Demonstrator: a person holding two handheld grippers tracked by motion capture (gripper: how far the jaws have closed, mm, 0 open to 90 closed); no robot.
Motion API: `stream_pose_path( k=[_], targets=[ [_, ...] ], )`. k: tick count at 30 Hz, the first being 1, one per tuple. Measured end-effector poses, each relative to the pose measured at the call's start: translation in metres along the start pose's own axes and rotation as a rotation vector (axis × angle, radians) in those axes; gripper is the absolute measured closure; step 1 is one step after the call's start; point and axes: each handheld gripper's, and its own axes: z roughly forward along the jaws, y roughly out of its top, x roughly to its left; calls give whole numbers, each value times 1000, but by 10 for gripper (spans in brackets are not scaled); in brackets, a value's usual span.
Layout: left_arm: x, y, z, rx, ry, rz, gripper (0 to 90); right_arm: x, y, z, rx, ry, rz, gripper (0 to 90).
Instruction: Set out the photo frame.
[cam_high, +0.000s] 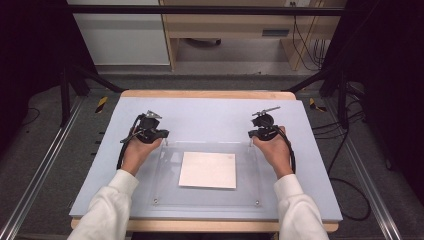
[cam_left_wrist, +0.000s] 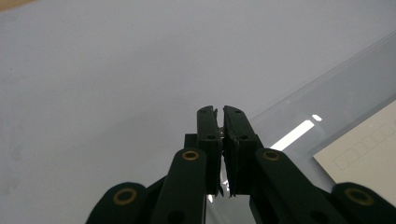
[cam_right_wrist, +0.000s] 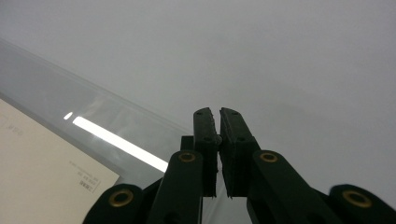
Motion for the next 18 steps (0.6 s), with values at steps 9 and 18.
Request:
stream_pose_path(
  k=[9, 18],
  targets=[
    [3, 3, 2, 15, -20, -16, 853, -4, 0, 2, -18, 24, 5, 859],
    [5, 6, 3, 38, -30, -33, 853, -4, -1, 1, -22, 22, 2, 857]
  ],
)
